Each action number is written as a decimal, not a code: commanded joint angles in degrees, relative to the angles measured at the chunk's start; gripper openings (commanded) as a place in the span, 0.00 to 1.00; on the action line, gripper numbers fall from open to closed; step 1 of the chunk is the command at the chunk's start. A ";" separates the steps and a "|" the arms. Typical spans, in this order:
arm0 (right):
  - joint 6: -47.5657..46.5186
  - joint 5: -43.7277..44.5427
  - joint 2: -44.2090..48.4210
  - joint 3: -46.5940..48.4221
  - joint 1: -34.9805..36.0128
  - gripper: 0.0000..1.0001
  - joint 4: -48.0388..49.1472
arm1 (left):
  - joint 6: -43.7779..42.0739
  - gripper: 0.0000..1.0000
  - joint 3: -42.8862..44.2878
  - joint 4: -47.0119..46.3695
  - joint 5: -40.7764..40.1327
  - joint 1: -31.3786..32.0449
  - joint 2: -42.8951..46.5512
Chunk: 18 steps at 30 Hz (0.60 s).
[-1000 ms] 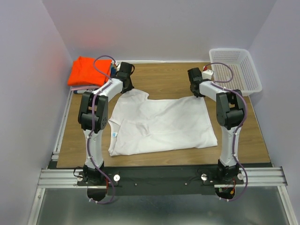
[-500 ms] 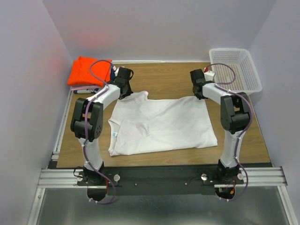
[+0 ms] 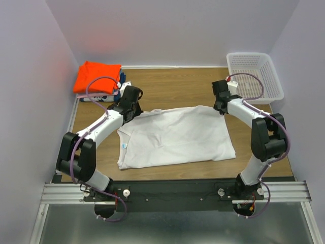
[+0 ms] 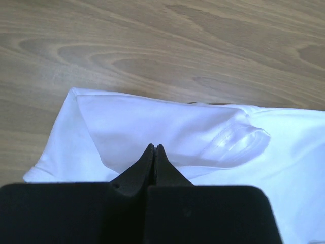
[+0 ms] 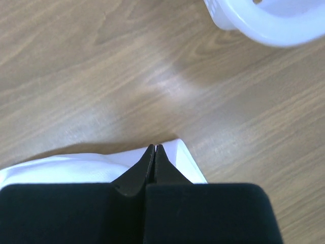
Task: Fold and stack the t-shirts
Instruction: Fold the tshirt
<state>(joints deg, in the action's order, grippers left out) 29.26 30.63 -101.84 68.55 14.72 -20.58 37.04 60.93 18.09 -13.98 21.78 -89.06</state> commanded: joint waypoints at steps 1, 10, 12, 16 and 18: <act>-0.43 -1.45 4.63 -3.51 0.31 0.01 0.45 | 3.65 0.00 -4.66 0.28 -3.25 1.59 6.60; -1.04 -2.33 12.80 -9.22 0.31 0.01 0.36 | 10.24 0.00 -14.24 5.29 -5.27 5.02 21.97; -1.30 -2.51 13.51 -9.93 0.31 0.01 0.28 | 10.86 0.00 -16.96 5.29 -5.10 5.73 24.00; -1.66 -3.03 15.62 -11.42 0.31 0.01 0.28 | 12.62 0.00 -20.31 5.91 -4.92 6.52 28.23; -1.74 -3.12 16.94 -12.13 0.31 0.01 0.28 | 12.97 0.00 -21.02 6.43 -4.57 6.96 29.99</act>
<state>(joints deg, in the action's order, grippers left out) 28.36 28.40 -87.44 58.00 14.72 -20.45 47.37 41.28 23.07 -17.32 28.25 -61.93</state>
